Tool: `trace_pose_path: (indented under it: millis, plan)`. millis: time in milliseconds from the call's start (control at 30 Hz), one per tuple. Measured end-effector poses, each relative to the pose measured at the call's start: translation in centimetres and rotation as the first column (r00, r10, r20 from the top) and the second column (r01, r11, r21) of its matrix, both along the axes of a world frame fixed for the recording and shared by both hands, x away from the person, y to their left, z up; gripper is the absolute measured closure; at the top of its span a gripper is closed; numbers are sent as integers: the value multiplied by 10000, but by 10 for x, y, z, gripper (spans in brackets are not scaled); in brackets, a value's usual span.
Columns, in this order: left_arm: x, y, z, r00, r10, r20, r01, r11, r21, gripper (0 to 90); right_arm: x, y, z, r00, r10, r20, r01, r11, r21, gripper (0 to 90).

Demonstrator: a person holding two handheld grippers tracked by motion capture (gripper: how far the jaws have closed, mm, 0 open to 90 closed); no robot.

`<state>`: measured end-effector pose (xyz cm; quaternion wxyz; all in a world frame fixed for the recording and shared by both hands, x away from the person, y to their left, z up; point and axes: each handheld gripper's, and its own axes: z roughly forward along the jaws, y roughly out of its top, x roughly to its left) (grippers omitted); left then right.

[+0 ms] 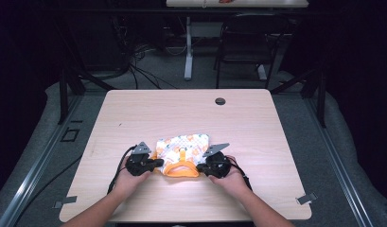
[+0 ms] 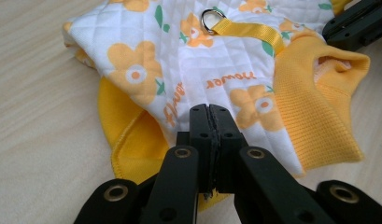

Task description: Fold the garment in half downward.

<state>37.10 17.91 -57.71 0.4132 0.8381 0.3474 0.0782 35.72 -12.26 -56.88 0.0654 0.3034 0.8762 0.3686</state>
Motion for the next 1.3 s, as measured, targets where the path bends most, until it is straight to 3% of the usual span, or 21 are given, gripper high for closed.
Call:
trace_pose_path:
  millis: [167,233,600,733,1067,1300]
  plan:
    - [6,1,-2,9996,273,-7,-273,9994,-203,891,7,1,1,9999,-138,44,139,9998,-155,846]
    - [8,1,-3,9994,351,-43,-352,9989,-308,891,9,1,0,9996,-279,9,279,9996,45,845]
    - [18,-1,-2,9974,686,236,-685,9976,-69,886,20,5,1,9988,-476,110,478,9987,-193,839]
    - [20,1,-2,9967,745,315,-740,9971,-182,874,24,4,0,9982,-602,-30,602,9982,60,832]
    - [6,9,20,9957,704,600,-661,9953,-702,840,13,-5,17,9977,-558,379,542,9977,418,824]
    - [-11,14,31,9963,428,742,-376,9968,-707,774,-3,-17,34,9947,-543,872,478,9960,750,771]
